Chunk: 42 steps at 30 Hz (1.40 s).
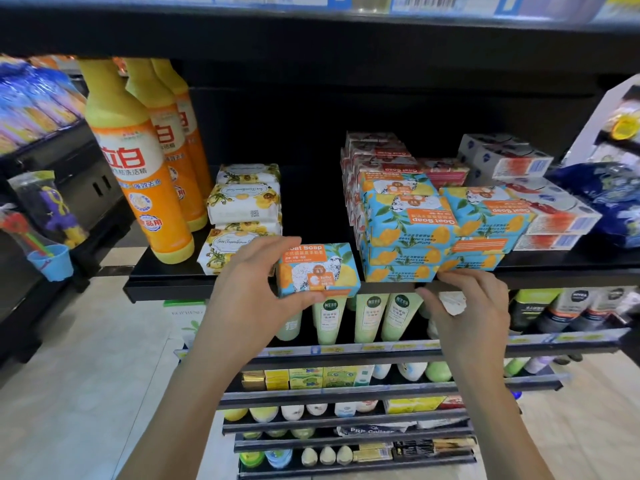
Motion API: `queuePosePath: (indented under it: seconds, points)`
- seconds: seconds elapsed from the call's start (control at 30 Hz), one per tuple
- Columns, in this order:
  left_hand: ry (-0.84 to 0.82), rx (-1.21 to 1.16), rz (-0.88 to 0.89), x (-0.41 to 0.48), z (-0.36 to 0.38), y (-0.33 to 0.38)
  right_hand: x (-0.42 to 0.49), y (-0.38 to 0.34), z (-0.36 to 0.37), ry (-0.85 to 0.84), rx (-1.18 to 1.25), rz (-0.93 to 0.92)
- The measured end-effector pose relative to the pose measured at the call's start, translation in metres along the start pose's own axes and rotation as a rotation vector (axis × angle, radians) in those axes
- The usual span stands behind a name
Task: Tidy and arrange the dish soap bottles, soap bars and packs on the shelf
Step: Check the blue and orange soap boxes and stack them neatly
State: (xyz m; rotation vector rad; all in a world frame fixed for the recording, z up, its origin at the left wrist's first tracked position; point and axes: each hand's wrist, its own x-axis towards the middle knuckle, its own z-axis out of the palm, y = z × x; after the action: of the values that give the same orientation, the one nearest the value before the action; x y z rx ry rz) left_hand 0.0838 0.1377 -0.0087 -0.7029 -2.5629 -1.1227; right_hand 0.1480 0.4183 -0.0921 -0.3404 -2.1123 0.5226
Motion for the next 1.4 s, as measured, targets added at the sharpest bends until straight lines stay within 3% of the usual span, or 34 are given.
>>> queuePosePath:
  seconds: [0.17,0.4,0.6,0.87,1.4]
  points:
    - [-0.069,0.238,0.079,0.027,-0.003,0.011,-0.001,0.001,0.002,0.019,0.023,-0.023]
    - [-0.19,0.294,0.087,0.056,0.005,0.008,-0.004,0.002,0.004,0.024,0.033,-0.021]
    - [-0.179,0.38,0.112,0.06,0.011,-0.007,-0.004,0.002,0.004,0.03,0.037,-0.029]
    - [-0.103,0.239,0.206,0.052,0.011,-0.01,-0.005,0.001,0.005,0.041,0.039,-0.022]
    - [-0.159,0.512,0.083,0.122,0.034,0.003,-0.006,0.004,0.004,0.029,0.051,-0.012]
